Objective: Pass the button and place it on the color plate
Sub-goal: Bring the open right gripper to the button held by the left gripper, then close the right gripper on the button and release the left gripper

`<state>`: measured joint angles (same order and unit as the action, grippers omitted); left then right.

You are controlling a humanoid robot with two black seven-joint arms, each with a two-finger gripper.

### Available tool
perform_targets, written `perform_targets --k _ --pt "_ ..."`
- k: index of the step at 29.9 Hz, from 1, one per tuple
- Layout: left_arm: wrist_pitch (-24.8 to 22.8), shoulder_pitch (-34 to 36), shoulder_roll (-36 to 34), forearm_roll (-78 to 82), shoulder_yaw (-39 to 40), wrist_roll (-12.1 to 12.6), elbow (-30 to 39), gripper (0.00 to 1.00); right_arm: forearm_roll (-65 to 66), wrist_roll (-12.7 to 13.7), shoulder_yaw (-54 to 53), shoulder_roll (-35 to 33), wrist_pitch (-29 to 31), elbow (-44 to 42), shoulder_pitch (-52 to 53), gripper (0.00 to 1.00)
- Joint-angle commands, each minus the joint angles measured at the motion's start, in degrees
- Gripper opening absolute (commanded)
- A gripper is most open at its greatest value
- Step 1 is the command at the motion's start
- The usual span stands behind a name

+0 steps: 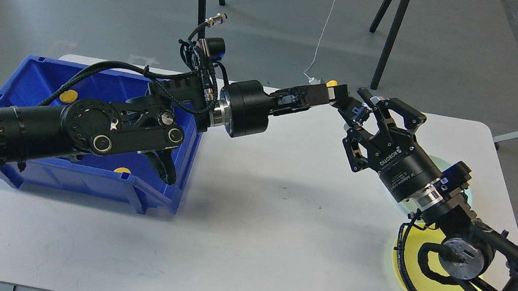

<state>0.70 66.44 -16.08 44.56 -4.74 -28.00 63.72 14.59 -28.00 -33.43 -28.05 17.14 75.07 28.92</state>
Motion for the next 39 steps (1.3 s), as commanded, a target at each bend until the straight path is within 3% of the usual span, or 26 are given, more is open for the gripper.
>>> perform_targets --k 1,12,16,18,29,36,39 --pt "0.1 0.0 0.0 0.0 0.0 0.0 0.0 0.07 -0.1 0.0 -0.3 0.0 -0.1 0.2 0.0 0.32" --pt "0.6 0.0 0.1 0.1 0.0 0.0 0.0 0.07 -0.3 0.0 -0.3 0.3 -0.4 0.3 0.0 0.28" --pt "0.6 0.0 0.1 0.2 0.0 0.0 0.0 0.07 -0.3 0.0 -0.3 0.2 -0.5 0.3 -0.4 0.49" --pt "0.6 0.0 0.1 0.1 0.0 0.0 0.0 0.06 -0.3 0.0 -0.3 0.2 -0.5 0.3 -0.6 0.55" --pt "0.6 0.0 0.1 0.1 0.0 0.0 0.1 0.06 -0.3 0.0 -0.4 0.4 0.0 1.3 -0.9 0.63" --pt "0.6 0.0 0.1 0.1 0.0 0.0 0.0 0.07 -0.3 0.0 -0.4 0.0 0.4 2.7 -0.9 0.62" --pt "0.6 0.0 0.1 0.1 0.0 0.0 0.0 0.07 -0.3 0.0 -0.5 -0.2 0.4 2.8 -0.9 0.47"
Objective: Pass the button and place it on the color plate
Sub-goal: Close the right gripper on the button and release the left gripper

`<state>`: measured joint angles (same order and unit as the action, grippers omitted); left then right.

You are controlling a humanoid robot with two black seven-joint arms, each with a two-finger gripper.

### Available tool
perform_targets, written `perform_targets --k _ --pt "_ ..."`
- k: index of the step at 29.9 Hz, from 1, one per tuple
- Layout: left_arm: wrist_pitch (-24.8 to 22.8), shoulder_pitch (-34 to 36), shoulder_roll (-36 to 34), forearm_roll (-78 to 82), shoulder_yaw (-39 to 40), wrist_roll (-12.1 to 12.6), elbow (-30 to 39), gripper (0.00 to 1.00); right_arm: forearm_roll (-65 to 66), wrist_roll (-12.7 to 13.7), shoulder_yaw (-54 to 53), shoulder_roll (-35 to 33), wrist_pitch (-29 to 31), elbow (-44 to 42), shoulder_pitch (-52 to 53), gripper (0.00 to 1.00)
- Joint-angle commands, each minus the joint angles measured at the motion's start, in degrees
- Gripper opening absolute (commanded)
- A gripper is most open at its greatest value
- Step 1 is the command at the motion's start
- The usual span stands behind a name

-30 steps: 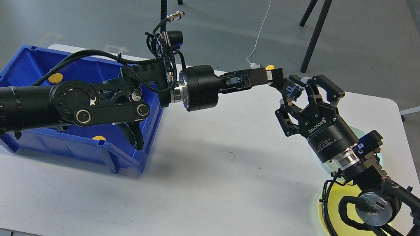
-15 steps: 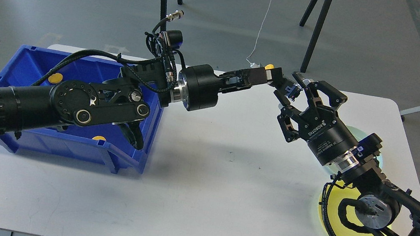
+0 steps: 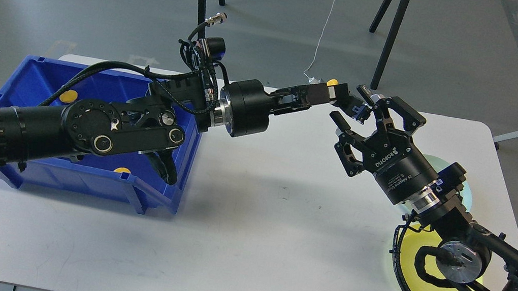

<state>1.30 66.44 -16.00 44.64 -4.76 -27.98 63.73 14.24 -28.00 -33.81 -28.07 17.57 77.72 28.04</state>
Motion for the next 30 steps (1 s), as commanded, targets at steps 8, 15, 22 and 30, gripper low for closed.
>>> perform_targets --k 8,15,22,30 --pt "0.1 0.0 0.0 0.0 0.0 0.0 0.0 0.07 0.0 0.0 -1.6 -0.4 -0.3 1.1 -0.3 0.00" --pt "0.5 0.0 0.1 -0.3 0.1 0.0 0.0 0.32 0.0 0.0 -1.8 -0.5 -0.5 1.3 -1.1 0.00" --pt "-0.3 -0.1 0.5 -3.9 2.4 0.0 -0.3 0.90 0.1 0.0 -2.0 -1.4 -0.6 1.6 -3.7 0.00" --pt "-0.3 -0.5 -0.3 -4.9 2.8 0.0 -0.3 0.92 0.1 0.0 -14.9 -9.3 -2.4 7.1 -20.6 0.00"
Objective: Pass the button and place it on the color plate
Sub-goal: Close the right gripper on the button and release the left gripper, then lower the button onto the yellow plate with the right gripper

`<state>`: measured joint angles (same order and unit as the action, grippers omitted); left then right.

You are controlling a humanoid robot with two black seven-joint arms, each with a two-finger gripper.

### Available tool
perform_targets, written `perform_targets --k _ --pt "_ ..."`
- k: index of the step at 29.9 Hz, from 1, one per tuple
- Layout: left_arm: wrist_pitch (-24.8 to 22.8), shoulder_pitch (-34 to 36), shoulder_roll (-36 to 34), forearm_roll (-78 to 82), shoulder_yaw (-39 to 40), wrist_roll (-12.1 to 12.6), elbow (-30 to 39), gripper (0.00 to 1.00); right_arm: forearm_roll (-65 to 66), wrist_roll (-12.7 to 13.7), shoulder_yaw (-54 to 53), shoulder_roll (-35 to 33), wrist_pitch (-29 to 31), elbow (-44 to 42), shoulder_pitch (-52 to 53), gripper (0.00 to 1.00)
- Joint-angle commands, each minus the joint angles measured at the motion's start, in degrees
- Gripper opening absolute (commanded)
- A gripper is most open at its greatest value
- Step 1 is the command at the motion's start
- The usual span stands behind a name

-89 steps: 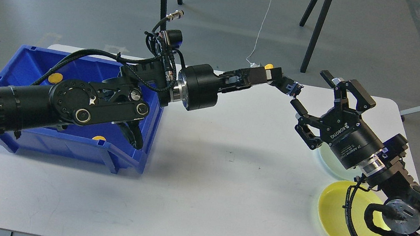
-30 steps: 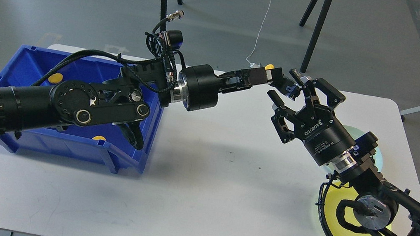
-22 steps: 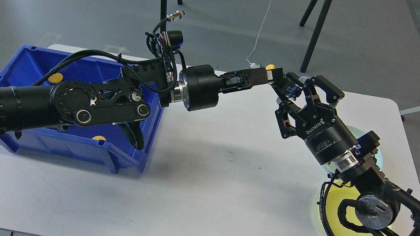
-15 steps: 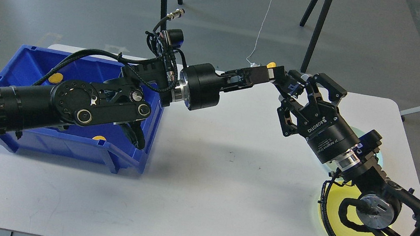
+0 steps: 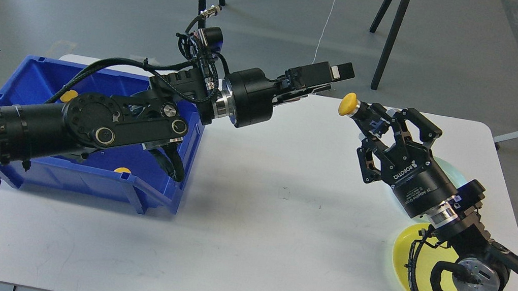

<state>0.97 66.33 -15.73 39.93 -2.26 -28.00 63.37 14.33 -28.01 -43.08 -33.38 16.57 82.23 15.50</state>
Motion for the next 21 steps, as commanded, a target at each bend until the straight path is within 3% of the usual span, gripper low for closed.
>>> perform_targets --k 1,6,11,13,17,21 --pt "0.0 -1.4 -0.8 -0.2 1.2 0.0 0.2 0.92 0.1 0.0 -7.9 -5.6 -2.9 3.8 -11.9 0.00" --pt "0.0 -6.4 -5.8 0.0 12.0 0.0 3.7 0.92 0.1 0.0 -13.7 -9.9 -10.0 6.5 -28.8 0.00" --pt "0.2 -8.0 -17.5 1.8 12.8 0.0 6.9 0.93 0.1 0.0 -14.3 -9.9 -16.9 6.2 -35.4 0.01" --pt "0.2 -8.1 -23.0 6.8 10.5 0.0 7.1 0.93 0.1 0.0 -13.7 -9.8 -18.8 5.8 -35.5 0.06" --pt "-0.5 -7.7 -34.0 24.4 5.3 0.0 5.8 0.93 0.0 0.0 -13.2 -9.0 -21.7 5.3 -35.1 0.29" --pt "-3.9 -8.4 -35.4 36.7 2.1 0.0 -3.1 0.93 -0.1 0.0 -13.3 -7.7 -22.2 5.3 -34.6 0.37"
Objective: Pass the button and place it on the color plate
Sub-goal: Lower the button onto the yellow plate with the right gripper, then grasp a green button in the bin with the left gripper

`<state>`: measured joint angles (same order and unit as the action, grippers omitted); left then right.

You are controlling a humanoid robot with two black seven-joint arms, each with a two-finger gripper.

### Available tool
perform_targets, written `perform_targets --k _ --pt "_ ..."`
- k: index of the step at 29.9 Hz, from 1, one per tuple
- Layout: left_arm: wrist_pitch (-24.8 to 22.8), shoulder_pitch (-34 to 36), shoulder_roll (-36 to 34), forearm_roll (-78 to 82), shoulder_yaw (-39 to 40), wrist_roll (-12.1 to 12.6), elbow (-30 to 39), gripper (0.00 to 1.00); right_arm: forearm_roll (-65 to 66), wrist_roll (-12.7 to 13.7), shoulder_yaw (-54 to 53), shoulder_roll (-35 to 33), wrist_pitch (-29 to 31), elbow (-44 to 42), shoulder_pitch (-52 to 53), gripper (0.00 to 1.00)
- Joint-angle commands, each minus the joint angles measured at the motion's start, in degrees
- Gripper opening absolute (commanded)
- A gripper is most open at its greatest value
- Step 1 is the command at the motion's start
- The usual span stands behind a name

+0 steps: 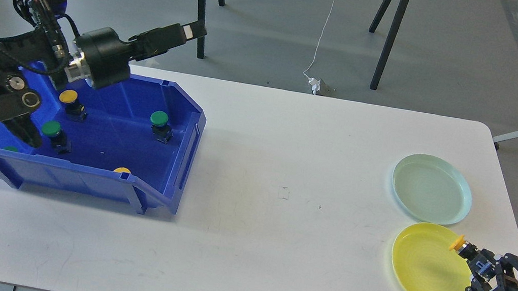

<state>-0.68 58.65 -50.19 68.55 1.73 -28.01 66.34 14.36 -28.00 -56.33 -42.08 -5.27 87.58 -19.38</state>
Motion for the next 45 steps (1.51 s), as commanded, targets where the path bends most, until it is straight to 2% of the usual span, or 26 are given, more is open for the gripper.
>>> perform_targets --k 1,3,6,11,29,34,40,45 --pt "-2.7 -0.9 -0.7 10.3 -2.4 0.0 -8.4 0.94 -0.1 0.0 0.0 1.6 -0.4 0.0 0.4 0.41" --pt "-3.3 -2.0 -0.1 14.5 -3.6 0.0 -12.8 0.94 -0.1 0.0 0.0 2.5 -0.3 0.0 0.4 0.49" --pt "-3.5 -3.7 0.4 16.2 -4.5 0.0 -15.2 0.94 -0.2 0.0 -0.5 2.7 0.3 0.6 0.3 0.58" --pt "-3.5 -5.0 0.5 16.3 -6.5 0.0 -17.1 0.94 -0.6 0.0 -1.1 2.4 0.5 0.8 -0.1 0.62" --pt "-4.2 -5.9 5.3 16.3 -10.4 0.0 -26.8 0.94 -0.7 0.0 -2.2 2.7 1.8 1.6 -1.4 0.64" --pt "-5.4 -5.9 6.5 16.3 -10.5 0.0 -29.2 0.94 -6.7 0.0 -8.3 2.7 9.4 4.2 -1.4 0.65" --pt "-5.7 -6.2 8.9 16.3 -11.2 0.0 -32.9 0.94 -10.1 0.0 -24.5 3.9 21.9 6.9 -0.6 0.68" --pt "-6.0 -6.1 9.1 16.3 -12.8 0.0 -34.3 0.94 -11.1 0.0 -28.0 4.5 25.8 7.5 2.4 0.69"
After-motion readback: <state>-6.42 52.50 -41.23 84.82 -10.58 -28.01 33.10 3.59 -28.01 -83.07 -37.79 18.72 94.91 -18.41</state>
